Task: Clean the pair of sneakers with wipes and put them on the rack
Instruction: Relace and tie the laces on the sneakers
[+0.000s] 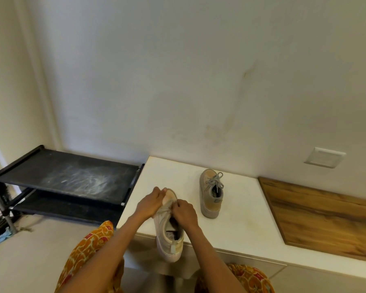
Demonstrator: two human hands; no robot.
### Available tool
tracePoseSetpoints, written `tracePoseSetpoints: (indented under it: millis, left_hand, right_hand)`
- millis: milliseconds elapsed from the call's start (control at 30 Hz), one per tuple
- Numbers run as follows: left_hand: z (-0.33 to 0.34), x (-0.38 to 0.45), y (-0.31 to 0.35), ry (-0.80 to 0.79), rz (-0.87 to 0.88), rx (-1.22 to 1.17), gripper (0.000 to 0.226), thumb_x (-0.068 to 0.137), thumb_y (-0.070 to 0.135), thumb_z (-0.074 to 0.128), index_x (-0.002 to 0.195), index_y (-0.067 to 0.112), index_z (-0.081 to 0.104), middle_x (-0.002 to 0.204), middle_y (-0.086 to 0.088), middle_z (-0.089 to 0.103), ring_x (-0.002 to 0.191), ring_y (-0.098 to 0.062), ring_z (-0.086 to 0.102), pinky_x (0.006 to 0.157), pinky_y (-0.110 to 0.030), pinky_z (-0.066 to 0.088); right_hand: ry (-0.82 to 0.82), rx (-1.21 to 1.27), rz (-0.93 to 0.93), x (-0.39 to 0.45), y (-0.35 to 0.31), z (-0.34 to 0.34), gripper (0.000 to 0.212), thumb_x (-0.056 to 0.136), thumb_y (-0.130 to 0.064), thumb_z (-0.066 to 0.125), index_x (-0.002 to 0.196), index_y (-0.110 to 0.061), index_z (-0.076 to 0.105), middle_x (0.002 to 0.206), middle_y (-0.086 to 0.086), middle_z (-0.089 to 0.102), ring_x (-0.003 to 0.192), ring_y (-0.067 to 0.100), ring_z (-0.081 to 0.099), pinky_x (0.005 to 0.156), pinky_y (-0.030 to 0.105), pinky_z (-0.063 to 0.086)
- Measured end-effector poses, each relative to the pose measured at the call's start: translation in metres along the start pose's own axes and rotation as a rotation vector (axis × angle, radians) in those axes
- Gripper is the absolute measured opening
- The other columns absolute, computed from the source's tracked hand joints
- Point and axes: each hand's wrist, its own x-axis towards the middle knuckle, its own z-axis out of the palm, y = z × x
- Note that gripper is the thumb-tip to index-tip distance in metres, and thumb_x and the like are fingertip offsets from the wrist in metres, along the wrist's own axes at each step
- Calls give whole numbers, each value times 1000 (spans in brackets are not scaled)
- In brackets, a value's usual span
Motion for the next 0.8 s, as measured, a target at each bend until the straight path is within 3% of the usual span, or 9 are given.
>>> tracePoseSetpoints:
  millis: [100,200,267,367,433,467,600,733,800]
  left_hand:
    - [-17,4,-18,-58,-101,212,33,100,38,30,111,10,41,89,-4,60,65,-14,53,63,-28,47]
    - [-27,-1,-19,-367,-224,408,33,97,30,41,120,7,45,105,-9,64,62,-13,54,82,-33,51]
    - [-29,-4,-12,-518,-249,468,44,96,37,44,129,8,42,123,-11,57,84,-18,61,85,-33,49]
    - [-20,7,-7,-219,55,599,49,92,34,51,137,19,38,137,-6,42,120,-22,47,97,-37,40]
    - [-15,13,1,-52,266,363,39,90,22,54,129,23,50,130,2,47,117,-16,46,98,-33,38]
    - [-14,15,6,-87,299,199,32,90,19,56,122,21,57,121,4,51,111,-14,48,94,-26,40]
    - [-16,15,8,-517,252,65,23,86,13,62,107,8,68,88,3,59,86,-11,55,81,-20,45]
    - [-5,13,-6,-310,189,-105,10,89,23,61,91,18,69,87,3,64,89,-16,61,88,-29,49]
    - [-2,3,-3,-319,141,-220,11,90,29,59,86,21,65,90,1,64,93,-17,60,90,-29,48]
  right_hand:
    - [-55,235,29,4,8,-4,32,98,-25,36,75,-12,54,78,2,60,77,19,52,68,29,38]
    - [-96,463,18,2,12,-10,33,95,-24,43,81,-4,65,68,-1,61,70,13,54,72,29,43]
    - [-130,517,-18,1,12,-12,30,92,-22,43,74,-8,63,73,4,62,70,13,52,70,27,43]
    - [-184,533,-47,-1,11,-14,31,93,-23,41,73,-10,60,77,4,61,71,12,51,70,24,43]
    - [-194,524,-68,-1,12,-15,32,95,-28,42,74,-13,62,76,1,62,74,12,54,74,25,45]
    - [-197,518,-86,-1,14,-16,32,95,-32,44,73,-17,62,76,0,63,74,12,55,75,27,47]
    - [-172,562,-149,-3,24,-22,21,92,-31,56,82,-19,70,71,-3,67,68,8,63,73,25,53]
    - [-161,547,-179,1,29,-30,15,88,-21,63,93,-8,71,77,8,69,70,15,67,73,28,57]
    - [-164,443,-231,3,30,-31,12,83,-21,68,89,-11,73,77,9,69,71,18,67,74,32,57]
